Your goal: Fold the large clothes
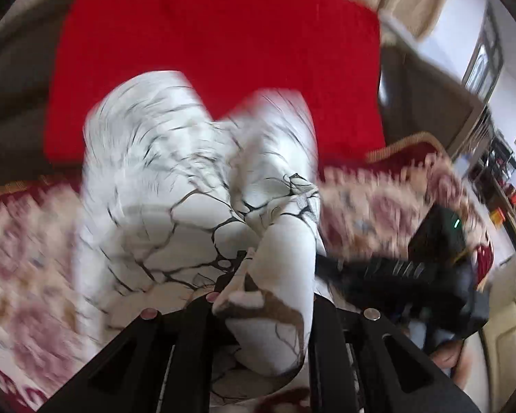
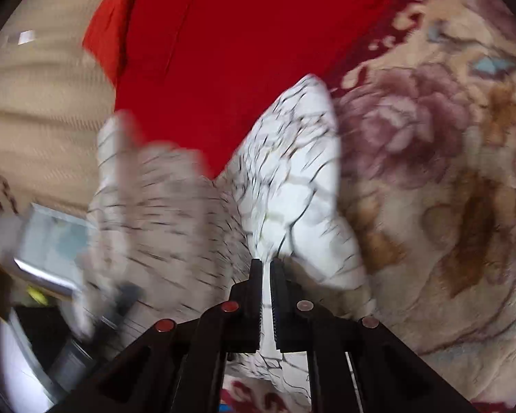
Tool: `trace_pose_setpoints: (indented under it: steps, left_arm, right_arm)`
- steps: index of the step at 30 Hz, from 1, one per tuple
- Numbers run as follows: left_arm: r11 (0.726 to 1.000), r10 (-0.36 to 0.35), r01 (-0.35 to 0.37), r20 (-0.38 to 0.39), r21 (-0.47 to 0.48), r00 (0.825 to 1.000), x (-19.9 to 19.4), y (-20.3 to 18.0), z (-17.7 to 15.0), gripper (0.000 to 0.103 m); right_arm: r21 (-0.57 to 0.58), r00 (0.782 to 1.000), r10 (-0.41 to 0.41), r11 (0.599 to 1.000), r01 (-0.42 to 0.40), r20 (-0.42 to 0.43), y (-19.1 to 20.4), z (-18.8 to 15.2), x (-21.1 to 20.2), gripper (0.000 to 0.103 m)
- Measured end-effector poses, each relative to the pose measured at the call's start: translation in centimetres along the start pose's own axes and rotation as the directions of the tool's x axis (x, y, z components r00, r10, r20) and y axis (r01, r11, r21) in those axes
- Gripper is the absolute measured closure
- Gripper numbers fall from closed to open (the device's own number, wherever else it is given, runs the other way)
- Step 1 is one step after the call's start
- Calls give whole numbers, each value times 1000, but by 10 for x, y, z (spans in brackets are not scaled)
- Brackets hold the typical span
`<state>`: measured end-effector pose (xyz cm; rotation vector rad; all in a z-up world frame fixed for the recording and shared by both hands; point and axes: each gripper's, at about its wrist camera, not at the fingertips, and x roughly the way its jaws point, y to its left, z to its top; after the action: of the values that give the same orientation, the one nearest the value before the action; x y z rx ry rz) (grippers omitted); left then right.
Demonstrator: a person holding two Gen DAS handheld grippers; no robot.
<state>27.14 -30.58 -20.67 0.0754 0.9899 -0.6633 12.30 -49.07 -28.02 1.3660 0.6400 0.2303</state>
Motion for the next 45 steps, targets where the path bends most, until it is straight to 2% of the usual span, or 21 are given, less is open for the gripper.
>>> trace_pose_setpoints:
  steps: [2,8,11,13,15,16,17,18,19,21,23,26,27,30,31,32,35,38,41,43,45]
  left_arm:
    - [996,-63,60,-62,-59,996,10,4,-5,73]
    - [976,-210,214,85,-35,974,-64,29,4,34]
    - [991,-131,135,160,-18,978,-89,52,13,25]
    - [997,-42,51,148,-61,988,-86,77,15,25]
    - [990,-37,51,110,-134,993,-77,96,10,25]
    - [984,-43,56,80,-172,996,-69,106,8,25]
    - [978,-40,48,40,-204,998,-59,114,8,25]
    - [974,-47,48,10,-222,999,-48,117,8,25]
    - [970,-69,64,-12,-236,998,-39,121,10,25]
    - [968,-84,74,-33,-238,996,-28,123,13,25]
    - [982,-34,20,-70,-186,997,-16,120,25,25]
    - [989,110,-118,-92,-86,990,1,124,34,25]
    - [989,105,-113,-88,-95,991,1,128,33,25]
    - [984,-3,-16,-109,-177,994,12,148,19,23]
    - [979,-45,18,-129,-205,991,21,155,10,23]
    - [975,-65,37,-123,-217,990,24,160,5,23]
    - [953,-144,123,-56,-275,988,26,179,-13,23]
    - [940,-196,190,7,-283,981,20,189,-26,23]
    - [942,-201,199,20,-270,979,17,190,-33,23]
    - [945,-196,195,22,-264,980,16,189,-35,23]
    - [950,-191,191,23,-246,981,12,187,-37,23]
  right_arm:
    - [81,999,44,996,-43,-7,-15,5,0,95]
    - [130,996,79,989,-75,-31,-19,5,6,95]
    - [115,999,37,993,-37,-3,-11,5,7,95]
    - [100,999,21,995,-26,45,-4,3,2,95]
    - [95,993,28,995,-39,114,1,3,-11,92]
    - [94,990,28,995,-42,141,3,6,-17,87]
    - [95,984,37,994,-54,172,4,6,-23,63]
    - [101,980,54,992,-74,191,5,7,-26,19]
    - [108,973,87,988,-112,212,7,7,-27,10]
    - [83,966,126,986,-148,225,15,11,-23,12]
    - [42,972,93,994,-104,215,25,23,-15,12]
    - [23,982,54,998,-59,181,25,33,5,24]
    - [26,986,26,999,-31,162,24,37,15,27]
    - [19,993,-43,999,41,106,19,38,37,40]
    - [-12,991,-86,996,87,103,23,39,44,49]
    - [-55,985,-138,988,144,104,28,38,49,71]
    - [-158,971,-208,961,225,119,49,34,53,93]
    - [-326,981,-94,934,146,170,88,20,44,94]
    - [-470,986,-2,879,81,166,114,4,42,95]
    - [-419,987,-99,896,145,129,98,12,58,95]
    - [-277,963,-259,923,268,71,57,29,77,102]
